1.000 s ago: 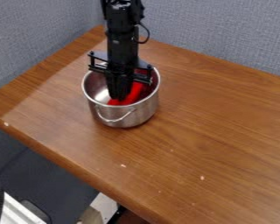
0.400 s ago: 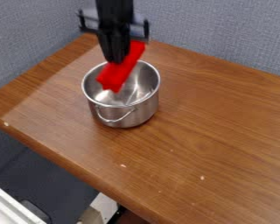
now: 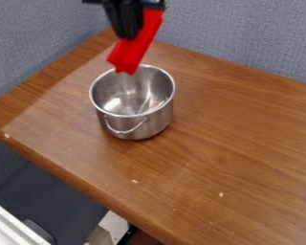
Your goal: Move the red object from the metal pot to the table
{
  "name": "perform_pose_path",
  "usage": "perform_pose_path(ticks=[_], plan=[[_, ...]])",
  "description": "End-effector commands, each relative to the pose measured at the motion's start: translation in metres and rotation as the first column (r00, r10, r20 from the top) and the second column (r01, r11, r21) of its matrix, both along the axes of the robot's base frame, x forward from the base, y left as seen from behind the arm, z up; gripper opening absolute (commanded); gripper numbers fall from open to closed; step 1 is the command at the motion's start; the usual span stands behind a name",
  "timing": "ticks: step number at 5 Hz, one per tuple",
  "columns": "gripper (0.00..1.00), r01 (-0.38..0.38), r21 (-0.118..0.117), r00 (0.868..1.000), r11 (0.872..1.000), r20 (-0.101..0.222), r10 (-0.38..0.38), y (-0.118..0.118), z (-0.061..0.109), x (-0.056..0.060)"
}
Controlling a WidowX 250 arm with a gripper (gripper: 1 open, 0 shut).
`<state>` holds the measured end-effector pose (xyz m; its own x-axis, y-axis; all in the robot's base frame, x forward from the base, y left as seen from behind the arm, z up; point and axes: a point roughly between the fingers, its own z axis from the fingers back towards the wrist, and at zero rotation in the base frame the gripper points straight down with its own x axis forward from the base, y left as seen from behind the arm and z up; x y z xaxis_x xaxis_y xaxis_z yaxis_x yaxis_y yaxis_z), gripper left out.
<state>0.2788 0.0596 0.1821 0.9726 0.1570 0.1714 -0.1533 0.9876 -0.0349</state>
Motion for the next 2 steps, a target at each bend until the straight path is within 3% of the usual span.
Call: perform_pose_path(ticks=[1,2], plan=[[0.0,0.081,0.012,0.993,0.997,0.085,-0.082,-0.029,0.029,-0.003],[0.0,0.162,0.01,0.981,0.987,0.11,-0.163,-0.062,0.038,-0.009]])
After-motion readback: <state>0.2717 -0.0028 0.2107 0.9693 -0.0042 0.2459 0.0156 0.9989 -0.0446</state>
